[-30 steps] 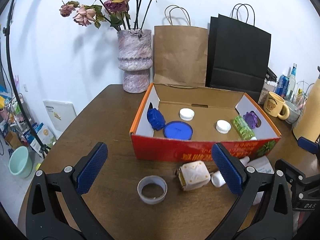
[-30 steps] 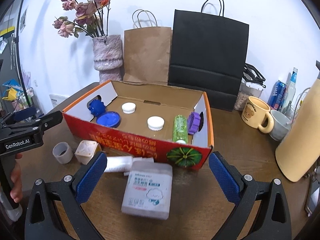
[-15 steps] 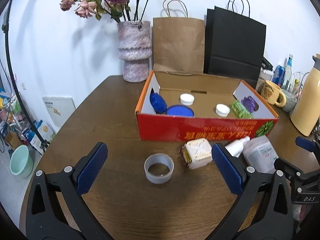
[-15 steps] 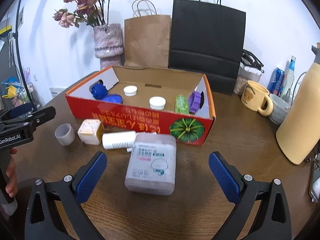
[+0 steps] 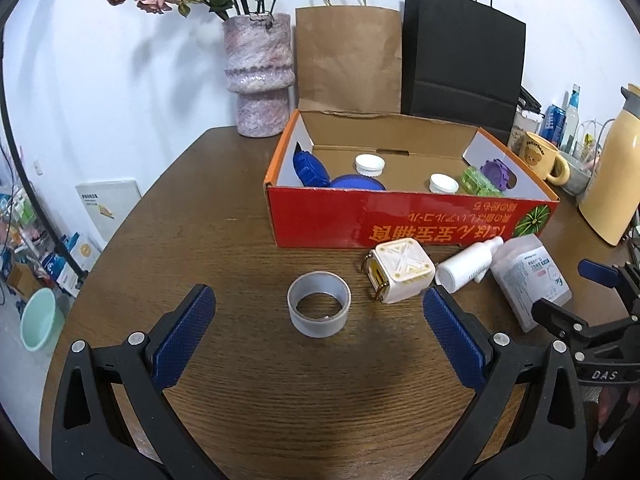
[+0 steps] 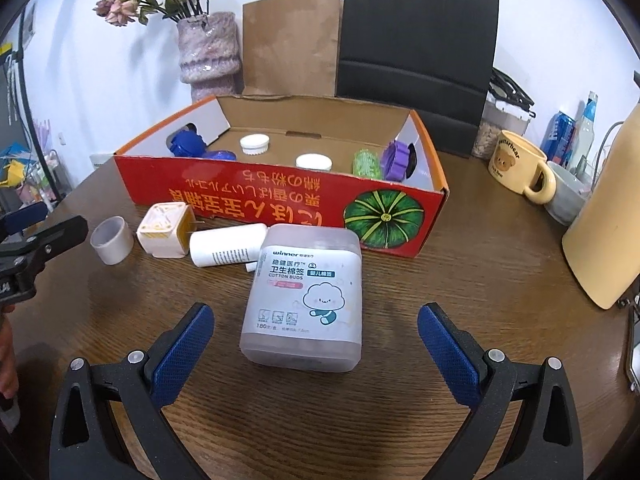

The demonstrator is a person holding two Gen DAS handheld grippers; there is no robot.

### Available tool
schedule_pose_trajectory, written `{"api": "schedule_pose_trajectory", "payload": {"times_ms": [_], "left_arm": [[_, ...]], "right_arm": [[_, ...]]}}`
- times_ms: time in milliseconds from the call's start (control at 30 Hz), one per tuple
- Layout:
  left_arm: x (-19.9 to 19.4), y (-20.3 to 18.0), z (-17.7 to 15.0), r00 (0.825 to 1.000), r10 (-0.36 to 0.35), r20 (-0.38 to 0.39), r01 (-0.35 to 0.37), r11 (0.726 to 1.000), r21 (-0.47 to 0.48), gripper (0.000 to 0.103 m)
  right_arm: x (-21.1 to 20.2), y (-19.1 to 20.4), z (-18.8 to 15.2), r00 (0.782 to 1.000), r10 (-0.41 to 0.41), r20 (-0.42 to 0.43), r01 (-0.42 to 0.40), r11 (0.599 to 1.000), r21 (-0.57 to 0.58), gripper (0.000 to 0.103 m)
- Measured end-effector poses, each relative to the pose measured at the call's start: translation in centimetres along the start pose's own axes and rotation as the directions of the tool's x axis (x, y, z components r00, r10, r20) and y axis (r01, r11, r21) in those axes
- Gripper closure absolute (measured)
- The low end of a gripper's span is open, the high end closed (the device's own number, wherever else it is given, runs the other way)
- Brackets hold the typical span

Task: Organize rigid objects
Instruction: 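Grasp white cotton-bud tub with right tool while left tool grasps tape roll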

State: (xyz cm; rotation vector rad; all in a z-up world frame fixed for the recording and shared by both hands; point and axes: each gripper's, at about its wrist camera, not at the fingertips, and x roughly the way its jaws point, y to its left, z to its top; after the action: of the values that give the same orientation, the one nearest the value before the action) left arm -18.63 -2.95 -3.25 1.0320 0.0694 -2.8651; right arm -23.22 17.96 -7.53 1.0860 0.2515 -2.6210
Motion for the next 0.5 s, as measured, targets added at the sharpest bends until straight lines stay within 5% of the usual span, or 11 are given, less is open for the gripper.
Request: {"api": "schedule_pose_trajectory", "payload": {"times_ms": [400, 500], "left_arm": [[0.5, 0.3, -0.2, 1.000, 0.006, -0.024, -0.006, 1.000, -0.012, 0.000], [0.6, 0.3, -0.2, 1.000, 0.006, -0.027, -0.006, 1.000, -0.013, 0.000]], "right_arm": [[2.9, 0.1, 0.6, 0.997, -0.016, -0.077, 0.017, 1.000, 0.009, 0.000], [3.5, -0.1, 0.7, 0.996, 0.000, -0.094, 0.002, 1.000, 0.022, 0.026]]}}
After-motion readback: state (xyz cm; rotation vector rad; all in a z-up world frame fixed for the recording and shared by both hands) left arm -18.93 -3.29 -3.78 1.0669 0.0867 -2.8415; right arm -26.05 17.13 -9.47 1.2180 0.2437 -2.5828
